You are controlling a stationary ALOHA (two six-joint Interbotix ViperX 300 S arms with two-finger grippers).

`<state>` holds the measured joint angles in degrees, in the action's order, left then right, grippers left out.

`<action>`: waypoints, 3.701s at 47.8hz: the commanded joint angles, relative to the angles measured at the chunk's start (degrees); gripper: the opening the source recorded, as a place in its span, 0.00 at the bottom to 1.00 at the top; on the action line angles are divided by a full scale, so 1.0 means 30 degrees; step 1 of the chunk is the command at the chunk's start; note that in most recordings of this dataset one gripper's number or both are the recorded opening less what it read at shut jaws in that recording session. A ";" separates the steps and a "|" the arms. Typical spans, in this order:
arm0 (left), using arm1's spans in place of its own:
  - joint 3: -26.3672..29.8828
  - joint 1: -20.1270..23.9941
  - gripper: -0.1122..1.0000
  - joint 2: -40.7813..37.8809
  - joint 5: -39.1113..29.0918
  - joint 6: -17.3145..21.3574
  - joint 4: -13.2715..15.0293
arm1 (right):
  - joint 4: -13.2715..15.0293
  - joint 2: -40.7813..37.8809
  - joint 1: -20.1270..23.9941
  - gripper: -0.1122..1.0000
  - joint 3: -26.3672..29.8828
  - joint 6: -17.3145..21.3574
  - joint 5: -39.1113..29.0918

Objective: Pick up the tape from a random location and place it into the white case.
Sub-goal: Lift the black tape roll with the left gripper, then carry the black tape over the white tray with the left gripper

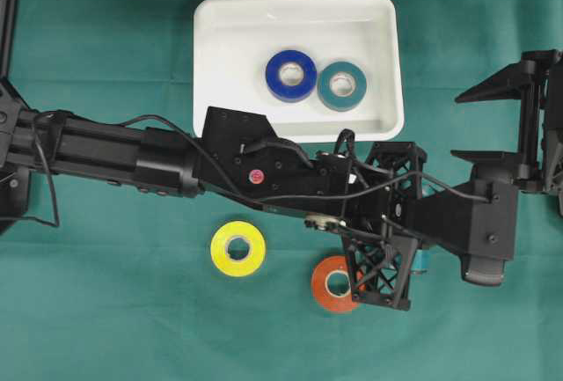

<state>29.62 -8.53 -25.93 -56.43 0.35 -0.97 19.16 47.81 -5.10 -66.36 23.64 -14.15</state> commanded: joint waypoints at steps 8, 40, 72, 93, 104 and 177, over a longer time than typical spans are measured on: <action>0.0381 -0.0059 0.28 0.0850 0.0088 0.0000 -0.0059 | 0.0029 -0.0088 0.0000 0.88 0.0352 -0.0029 0.0117; 0.0381 -0.0059 0.28 0.0820 0.0088 -0.0029 -0.0029 | 0.0029 -0.0088 0.0000 0.88 0.0352 -0.0029 0.0117; -0.3545 -0.0938 0.28 0.2900 0.0088 -0.0410 0.0059 | 0.0029 -0.0088 0.0000 0.88 0.0381 0.0000 0.0059; -1.0166 -0.1641 0.28 0.7383 0.2432 -0.0937 0.0059 | 0.0029 -0.0059 0.0000 0.88 0.0381 0.0000 0.0059; -1.3594 -0.1816 0.28 0.9961 0.3164 -0.1494 0.0088 | 0.0029 -0.0029 0.0000 0.88 0.0381 0.0000 0.0059; -1.6758 0.7822 0.28 1.2744 0.3076 -0.2783 0.0029 | 0.0029 -0.0029 0.0000 0.88 0.0410 -0.0059 -0.0234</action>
<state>-21.80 13.27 10.55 -47.37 -8.09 -0.70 19.25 47.81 -5.10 -66.36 23.47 -15.03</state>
